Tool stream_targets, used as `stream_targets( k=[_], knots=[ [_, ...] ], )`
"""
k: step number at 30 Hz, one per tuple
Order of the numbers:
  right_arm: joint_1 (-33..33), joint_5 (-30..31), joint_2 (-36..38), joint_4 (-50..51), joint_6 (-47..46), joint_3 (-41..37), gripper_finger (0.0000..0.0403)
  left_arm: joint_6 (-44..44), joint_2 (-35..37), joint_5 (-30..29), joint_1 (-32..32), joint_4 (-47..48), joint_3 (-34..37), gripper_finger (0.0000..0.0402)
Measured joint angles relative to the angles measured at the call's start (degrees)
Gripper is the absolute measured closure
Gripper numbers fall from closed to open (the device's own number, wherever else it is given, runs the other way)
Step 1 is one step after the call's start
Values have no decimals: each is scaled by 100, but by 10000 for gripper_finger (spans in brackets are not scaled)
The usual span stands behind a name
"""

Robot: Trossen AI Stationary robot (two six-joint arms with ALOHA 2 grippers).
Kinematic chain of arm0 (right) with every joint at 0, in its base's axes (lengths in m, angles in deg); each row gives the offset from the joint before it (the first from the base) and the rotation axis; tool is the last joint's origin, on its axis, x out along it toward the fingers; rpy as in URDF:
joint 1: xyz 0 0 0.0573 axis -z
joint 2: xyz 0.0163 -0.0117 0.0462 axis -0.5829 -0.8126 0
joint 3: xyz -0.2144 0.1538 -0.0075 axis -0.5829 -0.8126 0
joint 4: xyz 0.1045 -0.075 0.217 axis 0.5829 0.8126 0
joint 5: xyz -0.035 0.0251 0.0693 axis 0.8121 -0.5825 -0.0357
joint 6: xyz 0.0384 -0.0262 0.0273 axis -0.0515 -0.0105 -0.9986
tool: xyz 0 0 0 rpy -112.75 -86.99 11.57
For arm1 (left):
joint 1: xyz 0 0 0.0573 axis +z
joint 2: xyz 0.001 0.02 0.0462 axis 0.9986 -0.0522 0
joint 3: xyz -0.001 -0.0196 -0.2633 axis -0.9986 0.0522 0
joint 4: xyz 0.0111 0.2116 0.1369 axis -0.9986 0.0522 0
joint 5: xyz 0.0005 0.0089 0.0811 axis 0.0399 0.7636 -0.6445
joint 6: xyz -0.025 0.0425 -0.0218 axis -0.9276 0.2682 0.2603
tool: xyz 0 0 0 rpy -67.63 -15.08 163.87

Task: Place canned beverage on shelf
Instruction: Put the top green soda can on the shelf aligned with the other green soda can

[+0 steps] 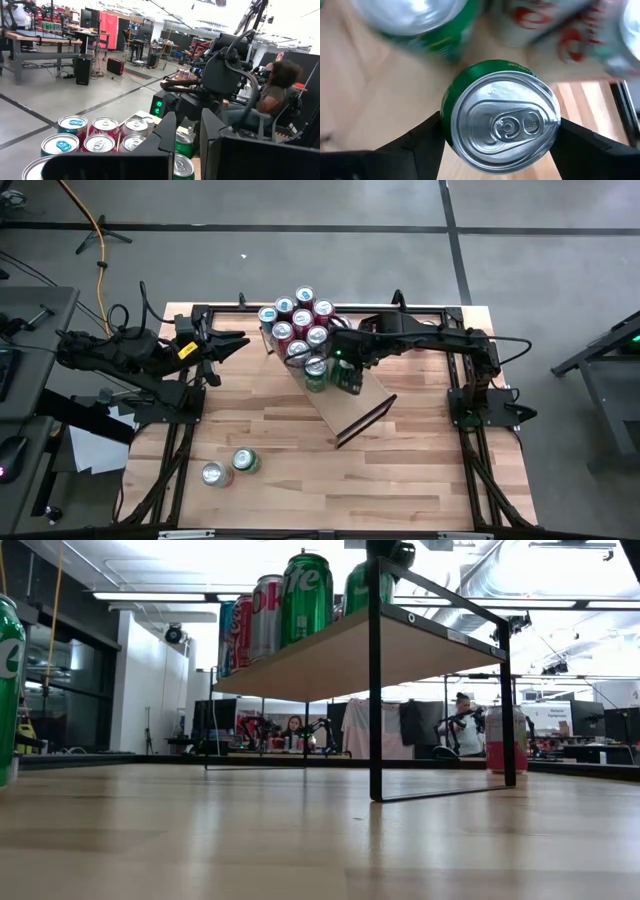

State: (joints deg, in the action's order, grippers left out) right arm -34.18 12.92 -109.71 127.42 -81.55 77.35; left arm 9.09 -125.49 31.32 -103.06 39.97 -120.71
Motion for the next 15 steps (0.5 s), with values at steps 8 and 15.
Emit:
stream_targets(
  k=[8, 15],
  knots=[
    [0, 139, 0, 139, -1516, -26, 120, 2, 0, 0, 0, 2, 0, 401],
    [4, 129, 0, 90, -1613, -31, 96, 3, 0, 1, 0, 2, 0, 401]
  ],
)
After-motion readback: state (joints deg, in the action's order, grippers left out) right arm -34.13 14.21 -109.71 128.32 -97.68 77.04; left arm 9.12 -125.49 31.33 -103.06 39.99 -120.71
